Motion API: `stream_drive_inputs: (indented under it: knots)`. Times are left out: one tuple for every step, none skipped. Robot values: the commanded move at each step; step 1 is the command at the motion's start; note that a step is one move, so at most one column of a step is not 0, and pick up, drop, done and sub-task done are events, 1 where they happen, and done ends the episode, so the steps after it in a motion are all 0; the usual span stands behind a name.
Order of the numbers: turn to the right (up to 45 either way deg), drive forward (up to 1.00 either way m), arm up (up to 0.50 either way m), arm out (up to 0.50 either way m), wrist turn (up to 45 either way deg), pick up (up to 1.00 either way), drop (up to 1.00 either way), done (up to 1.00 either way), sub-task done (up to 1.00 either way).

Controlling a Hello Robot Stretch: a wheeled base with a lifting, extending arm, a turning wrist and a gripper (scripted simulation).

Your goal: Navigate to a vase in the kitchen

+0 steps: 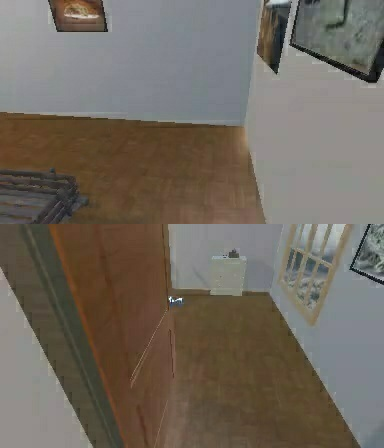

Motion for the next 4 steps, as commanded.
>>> stream_drive_inputs:
  knots:
    - [0.0,1.00,0.00,0.00,0.0,0.00,0.00,0.00,0.00]
    - [9.0,0.00,0.00,0.00,0.0,0.00,0.00,0.00,0.00]
    - [0.0,0.20,0.00,0.00,0.0,0.00,0.00,0.00,0.00]
    - [-45.0,0.00,0.00,0.00,0.0,0.00,0.00,0.00,0.00]
